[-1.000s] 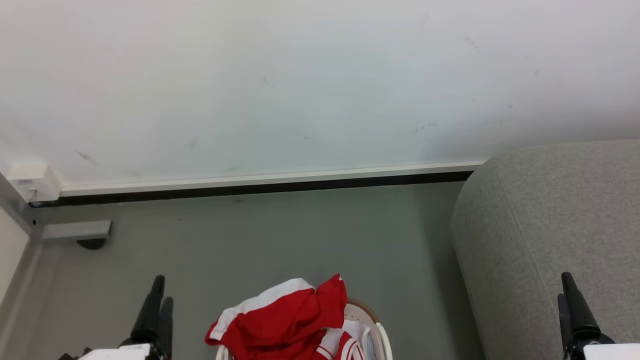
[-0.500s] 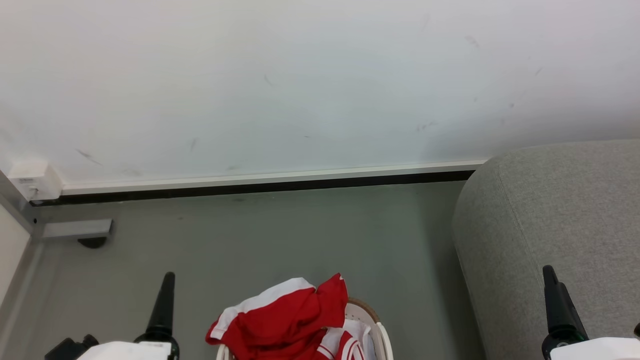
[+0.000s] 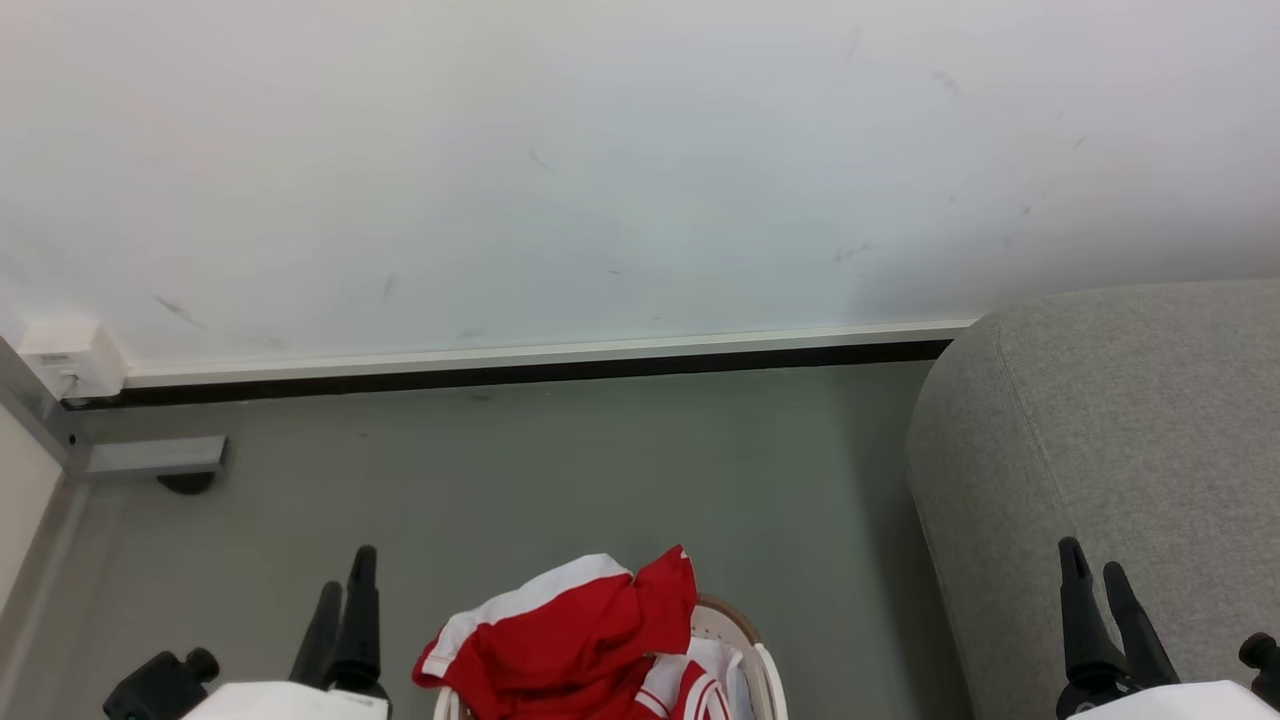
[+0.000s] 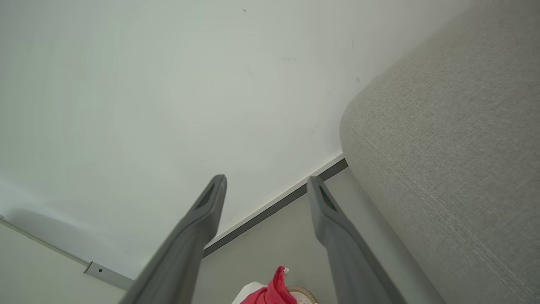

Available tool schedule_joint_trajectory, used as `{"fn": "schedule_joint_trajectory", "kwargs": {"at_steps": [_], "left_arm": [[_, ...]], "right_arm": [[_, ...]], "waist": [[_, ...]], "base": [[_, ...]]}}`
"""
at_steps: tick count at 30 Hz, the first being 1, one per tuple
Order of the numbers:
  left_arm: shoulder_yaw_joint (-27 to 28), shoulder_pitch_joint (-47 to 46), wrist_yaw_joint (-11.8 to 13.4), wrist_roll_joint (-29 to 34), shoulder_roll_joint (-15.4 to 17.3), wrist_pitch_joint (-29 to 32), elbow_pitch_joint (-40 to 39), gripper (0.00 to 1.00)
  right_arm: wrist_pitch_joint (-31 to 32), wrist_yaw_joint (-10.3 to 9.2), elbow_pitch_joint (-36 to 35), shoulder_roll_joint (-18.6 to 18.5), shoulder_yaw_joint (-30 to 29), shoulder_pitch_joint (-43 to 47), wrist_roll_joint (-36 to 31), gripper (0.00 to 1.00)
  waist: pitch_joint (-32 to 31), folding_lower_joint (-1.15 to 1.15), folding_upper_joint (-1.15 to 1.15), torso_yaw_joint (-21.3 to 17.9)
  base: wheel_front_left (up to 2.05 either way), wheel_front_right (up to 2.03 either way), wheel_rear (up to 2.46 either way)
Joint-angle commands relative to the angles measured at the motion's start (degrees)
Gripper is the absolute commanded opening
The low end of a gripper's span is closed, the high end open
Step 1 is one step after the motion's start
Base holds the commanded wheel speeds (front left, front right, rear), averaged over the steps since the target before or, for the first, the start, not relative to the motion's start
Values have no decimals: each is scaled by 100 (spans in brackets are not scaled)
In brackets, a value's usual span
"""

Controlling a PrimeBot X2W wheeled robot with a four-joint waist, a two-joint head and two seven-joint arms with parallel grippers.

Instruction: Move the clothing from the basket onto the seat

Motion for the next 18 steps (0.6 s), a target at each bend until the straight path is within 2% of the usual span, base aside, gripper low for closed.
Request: {"fn": "schedule_joint_trajectory", "kwargs": {"at_steps": [1, 18], "left_arm": [[-4, -15, 9, 182, 43, -41, -103, 100], [-76, 65, 82, 1423, 49, -350, -216, 100]], "right_arm": [[-51, -4, -80, -61, 18, -36, -194, 100], [-356, -6, -101, -67, 157, 23, -1423, 100]], "waist": [[1, 0, 0, 1], [8, 0, 0, 24]], "base": [[0, 0, 0], [0, 0, 0]]}}
